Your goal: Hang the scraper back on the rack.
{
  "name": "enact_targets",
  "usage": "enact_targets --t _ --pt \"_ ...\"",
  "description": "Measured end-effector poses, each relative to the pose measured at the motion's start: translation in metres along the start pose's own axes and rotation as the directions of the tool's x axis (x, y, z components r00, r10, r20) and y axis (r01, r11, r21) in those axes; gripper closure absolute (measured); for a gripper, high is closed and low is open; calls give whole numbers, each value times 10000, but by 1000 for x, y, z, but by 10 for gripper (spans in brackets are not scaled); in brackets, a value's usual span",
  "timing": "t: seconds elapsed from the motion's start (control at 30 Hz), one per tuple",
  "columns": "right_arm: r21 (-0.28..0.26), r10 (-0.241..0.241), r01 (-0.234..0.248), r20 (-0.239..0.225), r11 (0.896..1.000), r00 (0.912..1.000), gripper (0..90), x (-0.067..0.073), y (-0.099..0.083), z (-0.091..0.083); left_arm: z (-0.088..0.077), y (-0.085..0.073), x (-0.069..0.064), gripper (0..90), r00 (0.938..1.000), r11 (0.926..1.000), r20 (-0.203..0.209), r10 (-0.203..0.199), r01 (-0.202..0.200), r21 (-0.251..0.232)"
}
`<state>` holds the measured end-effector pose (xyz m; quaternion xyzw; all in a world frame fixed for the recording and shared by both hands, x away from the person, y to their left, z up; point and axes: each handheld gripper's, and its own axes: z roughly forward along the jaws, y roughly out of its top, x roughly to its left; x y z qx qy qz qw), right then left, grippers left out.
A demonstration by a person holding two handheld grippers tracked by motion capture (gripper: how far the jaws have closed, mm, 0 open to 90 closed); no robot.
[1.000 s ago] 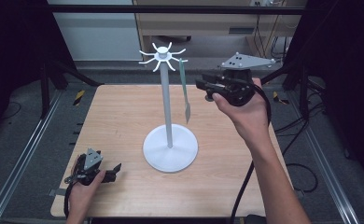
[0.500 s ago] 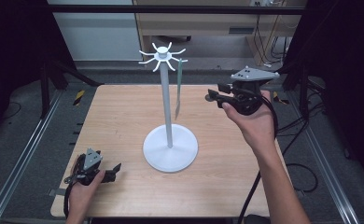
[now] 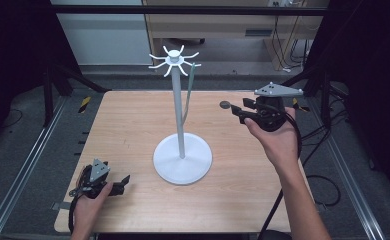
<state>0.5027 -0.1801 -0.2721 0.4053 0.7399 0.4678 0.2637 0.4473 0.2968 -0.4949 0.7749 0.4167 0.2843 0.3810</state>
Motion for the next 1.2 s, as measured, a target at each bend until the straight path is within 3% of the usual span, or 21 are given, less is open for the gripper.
enact_targets --t 0.1,0.27,0.4,0.53,0.67,0.73,0.97,1.07,1.2 --pt "1 98 -98 77 10000 9999 471 -1 -5 0 0 0 0 34 10000 10000 15 9 -9 -2" --pt "-24 202 -201 572 9998 9982 296 -1 -22 2 -1 0 1 33 10000 10000 -9 19 -19 10" --pt "21 213 -216 1048 9998 9943 159 -1 -41 7 -1 0 1 29 10000 10000 25 -11 11 -31" --pt "37 578 -585 1059 9983 9927 92 -3 -69 13 -1 0 1 29 10000 10000 35 -46 46 -58" --pt "40 761 -769 1030 9970 9918 80 -3 -83 15 -2 -1 3 28 9999 9999 24 -105 105 -73" --pt "142 651 -669 1033 9977 9925 71 -2 -96 16 -1 -1 3 29 9999 9999 18 -102 102 -55" --pt "567 1098 -1157 989 9917 9890 73 5 -142 28 0 -1 3 27 9999 9999 37 -108 108 -19" --pt "635 1083 -1158 1108 9912 9879 68 6 -160 32 2 -1 4 27 9998 9998 64 -200 200 8" --pt "449 1573 -1637 1204 9855 9802 88 7 -181 38 8 -2 3 26 9997 9992 78 -212 209 332"
